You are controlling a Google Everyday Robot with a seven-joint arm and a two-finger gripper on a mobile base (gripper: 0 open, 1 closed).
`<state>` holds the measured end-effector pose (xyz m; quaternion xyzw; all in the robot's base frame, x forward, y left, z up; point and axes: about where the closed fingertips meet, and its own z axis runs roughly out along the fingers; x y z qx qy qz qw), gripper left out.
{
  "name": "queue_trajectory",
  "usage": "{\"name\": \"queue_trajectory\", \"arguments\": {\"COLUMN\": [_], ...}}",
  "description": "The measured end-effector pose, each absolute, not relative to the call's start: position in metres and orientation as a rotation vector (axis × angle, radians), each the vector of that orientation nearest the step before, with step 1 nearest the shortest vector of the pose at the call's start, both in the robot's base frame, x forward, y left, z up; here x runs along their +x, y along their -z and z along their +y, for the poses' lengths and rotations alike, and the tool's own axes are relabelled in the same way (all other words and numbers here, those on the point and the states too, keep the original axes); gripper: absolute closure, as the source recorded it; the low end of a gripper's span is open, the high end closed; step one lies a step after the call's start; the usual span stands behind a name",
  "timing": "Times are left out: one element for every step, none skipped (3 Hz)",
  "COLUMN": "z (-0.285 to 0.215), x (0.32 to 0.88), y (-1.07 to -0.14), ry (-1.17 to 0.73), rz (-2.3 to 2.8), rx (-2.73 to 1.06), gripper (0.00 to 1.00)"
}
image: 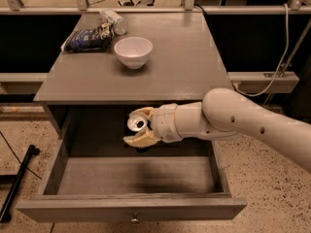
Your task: Pick pepsi can from top drawer and place on counter
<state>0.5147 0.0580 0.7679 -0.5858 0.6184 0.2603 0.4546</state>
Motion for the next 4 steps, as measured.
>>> {"name": "queue_trajectory", "arguments": {"z": [0.035,0.016,-0.005,-0.019], "x": [0.516,0.515,0.536,0.565], "y": [-0.806,-0.848,-0.900,-0.942], "ry": [-0.685,-0.728,-0.722,-0.717], "rz": [1.492,1.429,1.400,1.382], "rx": [-1.356,-1.337,-1.363,-1.361], "gripper": [1.00,1.00,1.00,1.00]}}
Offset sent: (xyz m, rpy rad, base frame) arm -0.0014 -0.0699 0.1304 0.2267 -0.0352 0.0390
